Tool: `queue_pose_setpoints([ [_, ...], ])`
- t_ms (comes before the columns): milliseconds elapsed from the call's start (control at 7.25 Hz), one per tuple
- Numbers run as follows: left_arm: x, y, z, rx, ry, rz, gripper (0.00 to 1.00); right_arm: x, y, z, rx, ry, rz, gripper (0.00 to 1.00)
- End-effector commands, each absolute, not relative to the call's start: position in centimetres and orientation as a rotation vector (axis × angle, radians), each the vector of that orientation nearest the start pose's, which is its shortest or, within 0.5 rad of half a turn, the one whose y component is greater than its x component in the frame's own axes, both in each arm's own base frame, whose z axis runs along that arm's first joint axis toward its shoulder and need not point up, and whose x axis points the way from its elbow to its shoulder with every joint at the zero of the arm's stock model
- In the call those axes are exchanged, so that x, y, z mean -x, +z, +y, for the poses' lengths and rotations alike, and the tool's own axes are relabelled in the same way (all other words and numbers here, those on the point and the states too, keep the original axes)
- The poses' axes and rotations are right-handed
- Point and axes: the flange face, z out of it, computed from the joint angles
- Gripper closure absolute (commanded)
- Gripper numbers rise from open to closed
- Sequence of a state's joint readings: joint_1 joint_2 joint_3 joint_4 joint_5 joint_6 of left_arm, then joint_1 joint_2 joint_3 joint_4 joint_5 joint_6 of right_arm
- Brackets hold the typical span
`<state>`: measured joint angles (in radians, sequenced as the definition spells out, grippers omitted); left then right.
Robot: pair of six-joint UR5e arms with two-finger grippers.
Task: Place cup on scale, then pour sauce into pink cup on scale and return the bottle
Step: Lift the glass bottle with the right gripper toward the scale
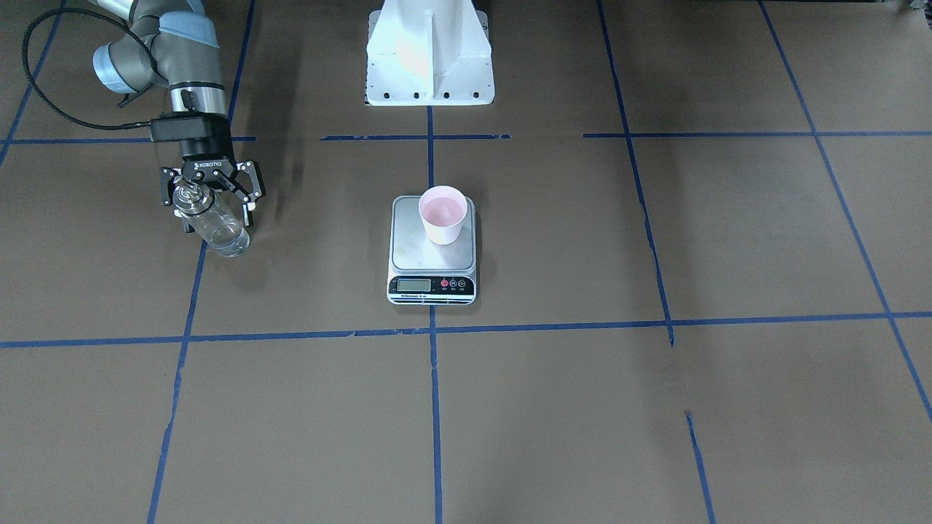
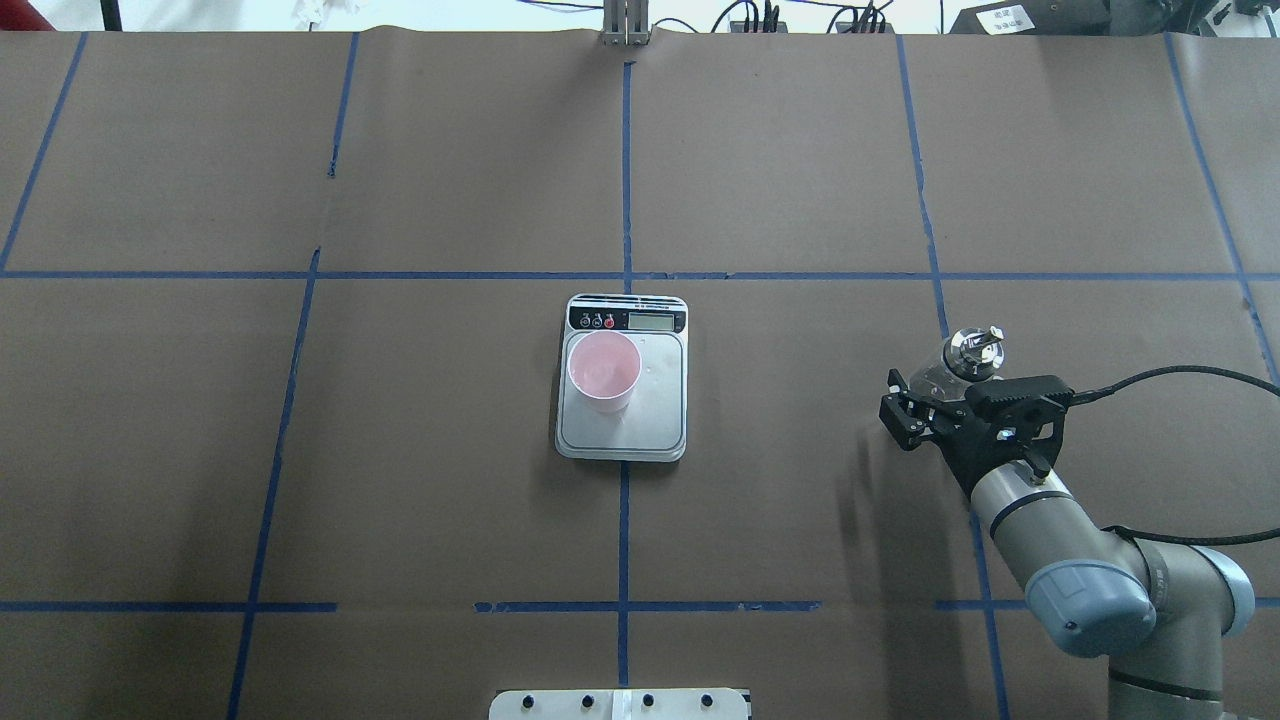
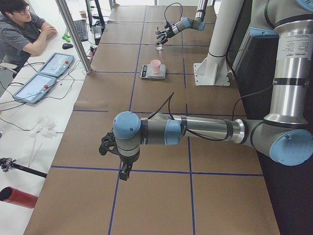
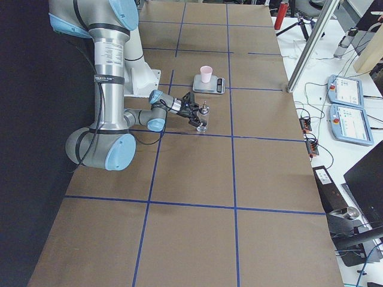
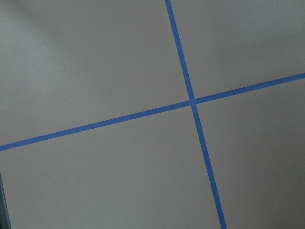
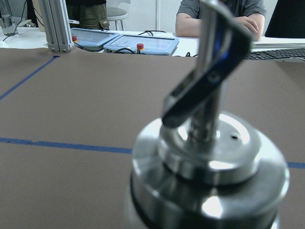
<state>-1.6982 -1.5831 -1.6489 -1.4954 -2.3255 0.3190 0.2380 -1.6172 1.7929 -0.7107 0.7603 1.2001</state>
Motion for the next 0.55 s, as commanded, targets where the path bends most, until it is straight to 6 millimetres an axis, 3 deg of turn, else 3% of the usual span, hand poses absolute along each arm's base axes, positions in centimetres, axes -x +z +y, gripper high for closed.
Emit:
queue_pose_setpoints([
  [0, 12.76, 62.3, -48.43, -0.182, 0.188, 0.734, 0.0, 41.31, 47.12, -31.83, -0.997, 0.302, -0.69, 0.0],
  [138, 12.76, 62.3, -48.43, -0.182, 0.188, 0.734, 0.0, 41.25, 47.05, -31.96, -0.998, 0.307, -0.691, 0.08],
  [276, 12.76, 62.15, -48.44, -0.184, 0.189, 0.733, 0.0, 41.69, 46.23, -32.15, -1.0, 0.32, -0.71, 0.46],
  [414, 12.76, 62.09, -48.44, -0.184, 0.189, 0.733, 0.0, 41.73, 46.13, -32.17, -1.0, 0.321, -0.713, 0.9],
])
